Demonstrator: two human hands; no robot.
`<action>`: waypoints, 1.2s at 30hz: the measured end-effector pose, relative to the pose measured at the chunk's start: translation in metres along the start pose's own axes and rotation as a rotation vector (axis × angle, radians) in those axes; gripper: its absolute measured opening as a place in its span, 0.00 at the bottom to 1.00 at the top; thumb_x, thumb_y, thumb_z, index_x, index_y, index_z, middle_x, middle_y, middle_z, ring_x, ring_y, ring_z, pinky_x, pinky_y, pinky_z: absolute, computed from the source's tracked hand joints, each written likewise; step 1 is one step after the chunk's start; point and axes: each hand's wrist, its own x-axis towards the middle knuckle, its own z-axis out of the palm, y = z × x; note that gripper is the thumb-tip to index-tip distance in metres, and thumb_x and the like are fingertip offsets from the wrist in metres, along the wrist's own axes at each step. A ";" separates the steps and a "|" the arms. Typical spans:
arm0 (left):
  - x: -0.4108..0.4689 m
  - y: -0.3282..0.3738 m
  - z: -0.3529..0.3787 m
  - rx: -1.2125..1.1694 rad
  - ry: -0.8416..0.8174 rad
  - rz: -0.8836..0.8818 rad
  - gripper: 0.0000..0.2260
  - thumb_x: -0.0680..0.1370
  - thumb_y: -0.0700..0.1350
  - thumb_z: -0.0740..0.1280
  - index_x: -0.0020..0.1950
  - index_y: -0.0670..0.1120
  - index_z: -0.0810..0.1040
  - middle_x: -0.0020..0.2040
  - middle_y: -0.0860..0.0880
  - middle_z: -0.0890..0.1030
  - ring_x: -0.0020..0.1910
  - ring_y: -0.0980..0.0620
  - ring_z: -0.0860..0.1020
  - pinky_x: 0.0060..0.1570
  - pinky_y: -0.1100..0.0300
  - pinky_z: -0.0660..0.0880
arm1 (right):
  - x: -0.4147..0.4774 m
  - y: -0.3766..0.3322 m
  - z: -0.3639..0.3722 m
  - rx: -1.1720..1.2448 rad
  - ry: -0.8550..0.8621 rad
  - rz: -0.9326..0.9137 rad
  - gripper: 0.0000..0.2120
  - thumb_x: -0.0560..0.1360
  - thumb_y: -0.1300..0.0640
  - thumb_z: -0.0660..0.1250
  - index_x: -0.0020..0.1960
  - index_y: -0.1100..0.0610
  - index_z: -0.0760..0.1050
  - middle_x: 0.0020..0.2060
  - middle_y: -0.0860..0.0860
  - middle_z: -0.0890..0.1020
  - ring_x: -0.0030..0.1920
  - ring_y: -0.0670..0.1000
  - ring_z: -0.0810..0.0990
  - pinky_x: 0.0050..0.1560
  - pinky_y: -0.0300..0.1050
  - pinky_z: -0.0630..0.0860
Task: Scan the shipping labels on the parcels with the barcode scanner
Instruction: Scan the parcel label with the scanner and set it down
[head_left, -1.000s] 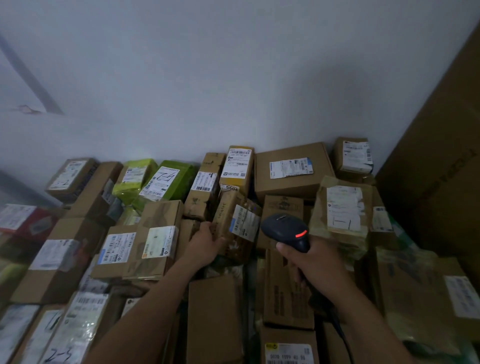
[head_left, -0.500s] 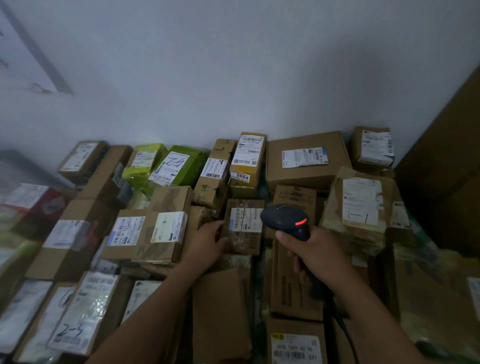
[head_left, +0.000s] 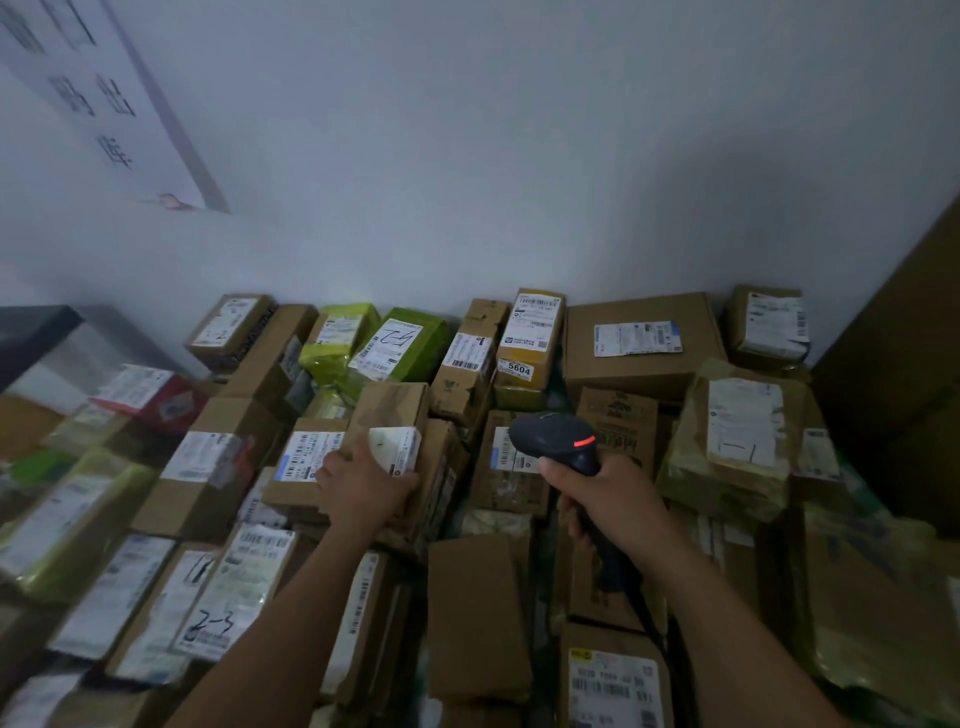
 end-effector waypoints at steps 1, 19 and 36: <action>-0.004 0.004 -0.001 -0.026 0.026 0.009 0.43 0.70 0.60 0.73 0.78 0.50 0.56 0.72 0.35 0.60 0.71 0.34 0.60 0.69 0.44 0.59 | -0.001 -0.001 -0.001 -0.003 0.011 0.001 0.20 0.75 0.46 0.69 0.39 0.65 0.77 0.28 0.58 0.79 0.26 0.52 0.77 0.28 0.41 0.73; -0.031 0.118 0.079 -0.337 -0.232 0.244 0.49 0.70 0.59 0.75 0.79 0.49 0.47 0.70 0.39 0.58 0.67 0.36 0.63 0.65 0.48 0.66 | -0.003 0.032 -0.058 0.275 0.323 0.083 0.14 0.75 0.49 0.70 0.42 0.60 0.77 0.29 0.53 0.80 0.27 0.50 0.77 0.30 0.44 0.74; -0.025 0.097 0.107 0.026 -0.355 0.192 0.47 0.71 0.64 0.72 0.78 0.46 0.50 0.71 0.37 0.54 0.70 0.34 0.62 0.70 0.41 0.64 | 0.007 0.048 -0.038 0.251 0.193 0.036 0.13 0.75 0.50 0.70 0.41 0.60 0.77 0.31 0.54 0.80 0.26 0.52 0.77 0.29 0.45 0.73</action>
